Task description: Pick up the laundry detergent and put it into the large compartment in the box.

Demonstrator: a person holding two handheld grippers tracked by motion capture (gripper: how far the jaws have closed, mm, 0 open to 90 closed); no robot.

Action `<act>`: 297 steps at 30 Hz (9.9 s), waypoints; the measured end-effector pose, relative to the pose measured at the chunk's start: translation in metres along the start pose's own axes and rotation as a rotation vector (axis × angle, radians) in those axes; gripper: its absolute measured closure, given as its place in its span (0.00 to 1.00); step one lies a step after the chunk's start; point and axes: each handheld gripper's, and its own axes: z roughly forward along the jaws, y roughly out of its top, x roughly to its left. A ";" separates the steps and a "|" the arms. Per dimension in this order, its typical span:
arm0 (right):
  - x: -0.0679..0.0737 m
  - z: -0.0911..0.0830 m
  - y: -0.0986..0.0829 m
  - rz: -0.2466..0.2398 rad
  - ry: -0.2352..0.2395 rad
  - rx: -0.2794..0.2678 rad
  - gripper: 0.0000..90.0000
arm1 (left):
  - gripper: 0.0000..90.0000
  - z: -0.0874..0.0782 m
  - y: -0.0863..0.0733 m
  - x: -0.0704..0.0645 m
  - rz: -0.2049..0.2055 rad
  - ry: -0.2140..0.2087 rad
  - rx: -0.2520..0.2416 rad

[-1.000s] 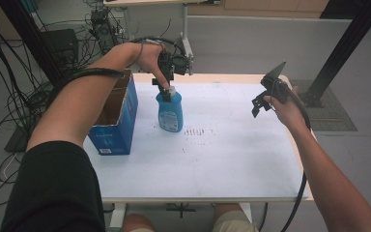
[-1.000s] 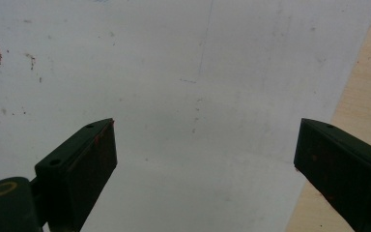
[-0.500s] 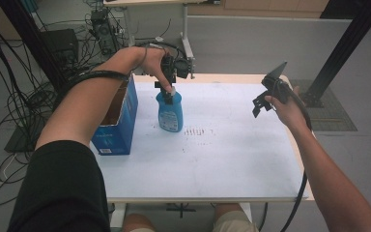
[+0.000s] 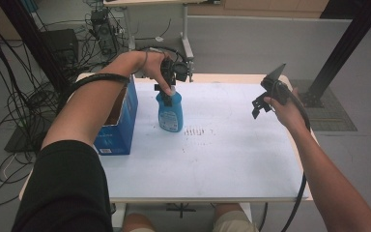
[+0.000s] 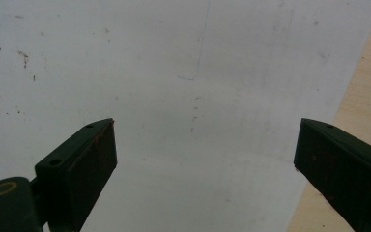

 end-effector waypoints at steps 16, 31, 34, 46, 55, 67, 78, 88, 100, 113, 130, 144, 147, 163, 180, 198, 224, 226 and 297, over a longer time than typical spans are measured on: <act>0.000 0.003 0.001 0.002 0.001 0.004 0.09 | 0.05 0.018 0.003 -0.003 0.015 -0.013 0.005; 0.002 0.004 0.001 -0.002 0.000 0.006 0.09 | 0.06 0.023 0.003 -0.006 0.022 -0.011 0.008; 0.003 0.004 0.001 -0.002 0.001 0.006 0.09 | 0.06 0.024 0.002 -0.007 0.021 -0.004 0.005; 0.002 0.004 0.002 0.000 0.003 0.007 0.09 | 0.06 0.026 0.003 -0.008 0.028 0.004 0.002; 0.002 0.004 0.002 -0.001 0.005 0.006 0.09 | 0.07 0.024 0.003 -0.009 0.031 0.009 -0.001; 0.003 0.003 0.002 -0.003 0.006 0.005 0.09 | 0.06 0.023 0.004 -0.011 0.031 0.014 -0.006; 0.005 0.004 0.002 -0.008 0.008 0.007 0.09 | 0.06 0.023 0.003 -0.012 0.029 0.015 -0.012; 0.004 0.003 0.002 -0.005 0.008 0.006 0.09 | 0.06 0.023 0.004 -0.012 0.035 0.015 -0.015; 0.006 0.003 0.003 -0.009 0.004 0.010 0.09 | 0.06 0.024 0.001 -0.013 0.032 0.015 -0.022; 0.008 0.004 0.005 -0.008 0.003 0.011 0.09 | 0.07 0.025 0.001 -0.012 0.035 0.013 -0.028; 0.008 0.001 0.002 -0.010 0.005 0.006 0.09 | 0.07 0.021 0.000 -0.015 0.035 0.019 -0.031; 0.009 0.000 0.001 -0.009 0.005 0.004 0.09 | 0.07 0.020 -0.001 -0.016 0.036 0.023 -0.039; 0.009 0.000 0.001 -0.012 0.006 0.004 0.09 | 0.08 0.020 -0.001 -0.016 0.036 0.026 -0.039; 0.010 -0.001 0.001 -0.009 0.007 0.002 0.09 | 0.09 0.021 -0.003 -0.017 0.036 0.028 -0.042; 0.010 0.001 0.002 -0.012 0.006 0.007 0.09 | 0.22 0.024 -0.007 -0.017 0.048 0.050 -0.021; 0.010 0.001 0.003 -0.010 0.010 0.008 0.09 | 0.34 0.027 -0.004 -0.016 0.058 0.064 -0.005; 0.010 0.003 0.004 -0.008 0.012 0.011 0.09 | 0.39 0.026 -0.004 -0.007 0.078 0.036 -0.005; 0.011 0.003 0.004 -0.009 0.011 0.011 0.09 | 0.39 0.026 -0.005 -0.007 0.077 0.034 -0.006; 0.018 0.007 0.009 -0.011 -0.007 0.024 0.09 | 0.39 0.026 -0.004 -0.003 0.054 0.018 -0.001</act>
